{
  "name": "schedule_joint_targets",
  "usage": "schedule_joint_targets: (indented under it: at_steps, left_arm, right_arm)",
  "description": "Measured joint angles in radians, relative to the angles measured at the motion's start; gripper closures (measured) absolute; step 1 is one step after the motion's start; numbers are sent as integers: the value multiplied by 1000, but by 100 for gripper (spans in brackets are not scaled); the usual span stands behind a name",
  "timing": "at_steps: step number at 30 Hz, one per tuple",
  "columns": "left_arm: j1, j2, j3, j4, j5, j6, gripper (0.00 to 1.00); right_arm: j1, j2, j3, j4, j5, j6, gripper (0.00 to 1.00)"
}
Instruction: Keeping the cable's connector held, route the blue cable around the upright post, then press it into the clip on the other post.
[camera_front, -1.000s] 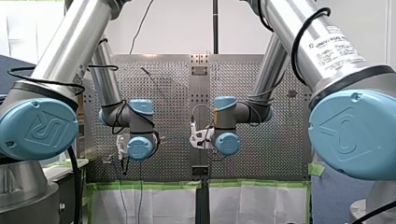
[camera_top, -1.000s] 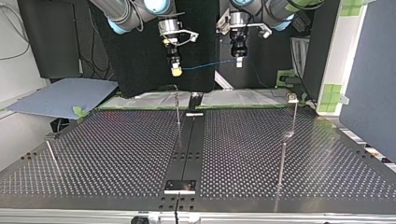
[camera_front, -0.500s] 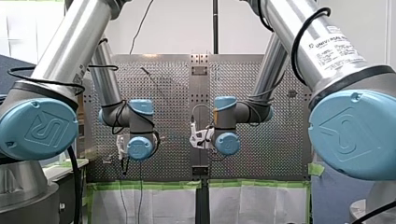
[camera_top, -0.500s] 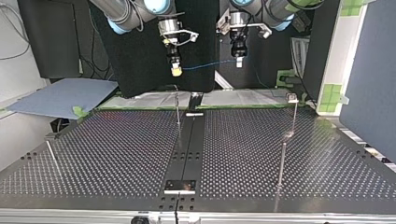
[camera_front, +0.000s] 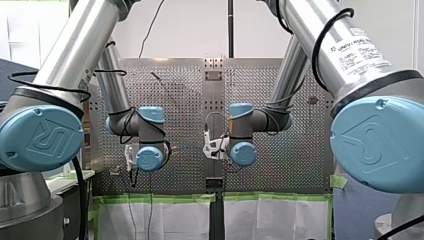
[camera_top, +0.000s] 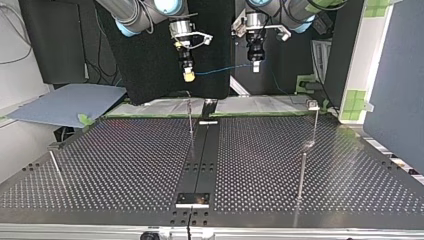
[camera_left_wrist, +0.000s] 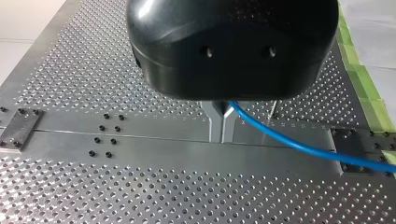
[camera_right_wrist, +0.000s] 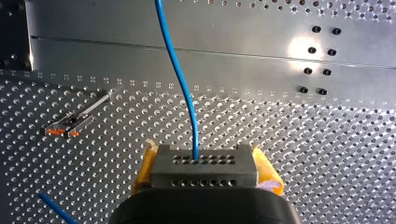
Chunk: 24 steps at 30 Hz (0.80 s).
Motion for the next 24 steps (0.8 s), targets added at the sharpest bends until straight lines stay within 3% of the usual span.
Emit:
schedule_joint_targets:
  at_steps: [19,24]
  left_arm:
    - [0,1,0,0,0,0,100]
    - [-18,-21,-3,-25,1,4,100]
  right_arm:
    - [0,0,0,0,0,0,100]
    - [0,-1,0,2,0,0,100]
